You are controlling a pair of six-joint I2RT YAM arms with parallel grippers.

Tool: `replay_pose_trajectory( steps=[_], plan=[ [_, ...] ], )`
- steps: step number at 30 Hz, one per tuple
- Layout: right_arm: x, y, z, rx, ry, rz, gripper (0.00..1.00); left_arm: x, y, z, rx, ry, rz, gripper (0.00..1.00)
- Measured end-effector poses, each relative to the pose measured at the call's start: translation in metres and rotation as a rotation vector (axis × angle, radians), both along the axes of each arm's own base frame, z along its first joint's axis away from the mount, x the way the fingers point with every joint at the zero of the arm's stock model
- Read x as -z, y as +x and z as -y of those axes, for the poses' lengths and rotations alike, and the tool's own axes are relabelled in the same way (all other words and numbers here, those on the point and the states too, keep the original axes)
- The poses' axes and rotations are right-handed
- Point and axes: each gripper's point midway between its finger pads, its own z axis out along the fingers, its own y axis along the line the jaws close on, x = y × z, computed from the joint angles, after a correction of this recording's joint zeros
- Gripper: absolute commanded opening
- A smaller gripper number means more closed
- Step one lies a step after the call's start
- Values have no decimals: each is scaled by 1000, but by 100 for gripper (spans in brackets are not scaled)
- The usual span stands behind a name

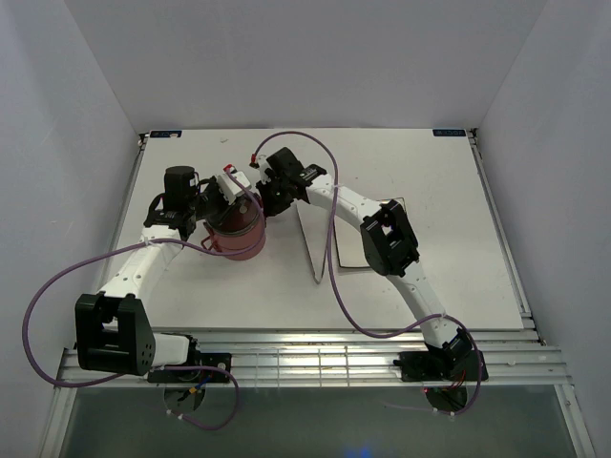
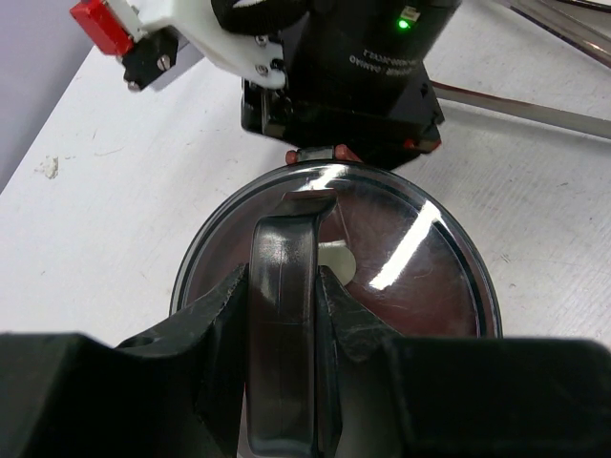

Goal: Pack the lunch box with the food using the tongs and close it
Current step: Close the fastener on the packing box.

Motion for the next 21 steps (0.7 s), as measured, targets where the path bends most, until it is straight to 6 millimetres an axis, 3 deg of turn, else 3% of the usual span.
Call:
replay_pose_trajectory(
  steps=[3,7,10,17,20,21],
  plan=[
    [-1,-16,-13,-77,86,-37,8,1,0,0,-1,-1,-3,0],
    [10,-41,2,-116,158,-132,8,1,-1,0,1,0,-2,0],
    [10,-61,-1,-162,190,-187,8,2,0,0,2,-1,-2,0],
    [9,-64,2,-155,200,-200,8,0,-1,-1,-4,1,7,0],
    [3,-58,9,-133,200,-176,8,-1,-1,-1,-13,4,8,32],
    [0,-60,13,-126,196,-170,8,-2,-1,-1,-17,4,8,94]
  ],
)
